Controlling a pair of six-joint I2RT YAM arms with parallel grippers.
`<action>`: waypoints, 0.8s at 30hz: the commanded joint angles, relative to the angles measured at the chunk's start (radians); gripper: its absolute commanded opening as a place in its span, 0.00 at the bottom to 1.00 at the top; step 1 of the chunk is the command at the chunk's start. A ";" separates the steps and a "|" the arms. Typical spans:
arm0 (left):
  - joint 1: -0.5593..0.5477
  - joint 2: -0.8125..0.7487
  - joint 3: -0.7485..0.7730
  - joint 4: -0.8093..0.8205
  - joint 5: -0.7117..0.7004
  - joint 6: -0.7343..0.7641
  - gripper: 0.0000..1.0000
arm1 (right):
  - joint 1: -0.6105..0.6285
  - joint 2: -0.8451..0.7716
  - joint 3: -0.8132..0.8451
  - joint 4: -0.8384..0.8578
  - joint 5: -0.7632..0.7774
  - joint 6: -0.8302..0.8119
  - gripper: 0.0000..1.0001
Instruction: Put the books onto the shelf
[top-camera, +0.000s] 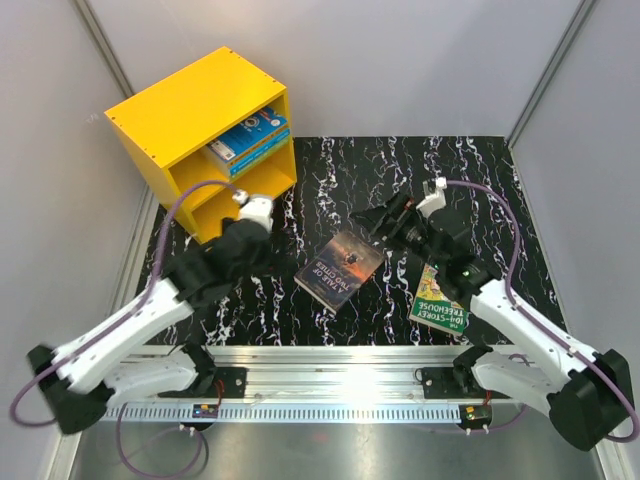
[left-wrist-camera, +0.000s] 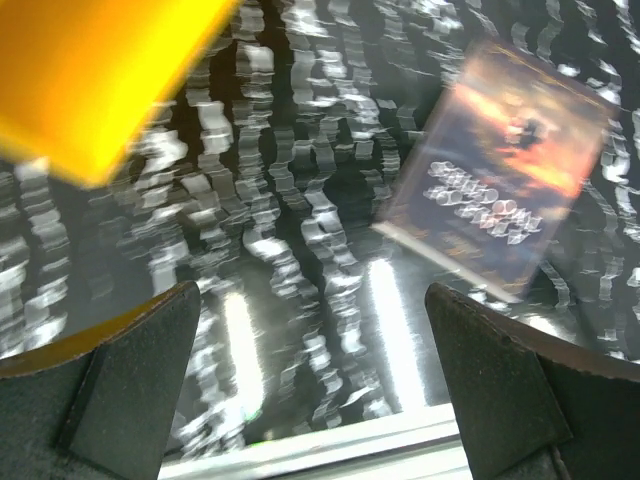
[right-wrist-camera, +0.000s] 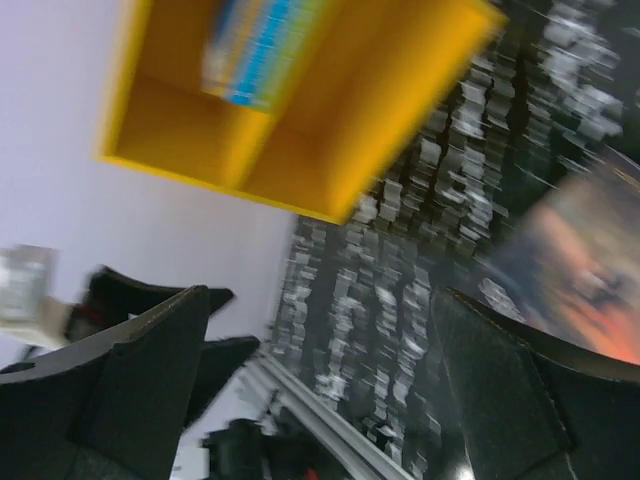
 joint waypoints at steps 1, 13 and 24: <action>0.019 0.178 0.017 0.281 0.175 -0.017 0.99 | -0.001 -0.049 -0.051 -0.493 0.196 -0.075 1.00; 0.120 0.810 0.179 0.550 0.435 0.020 0.99 | -0.003 0.270 -0.242 -0.302 0.032 0.083 1.00; 0.128 1.005 0.112 0.652 0.675 -0.020 0.99 | -0.003 0.499 -0.250 -0.078 -0.001 0.100 1.00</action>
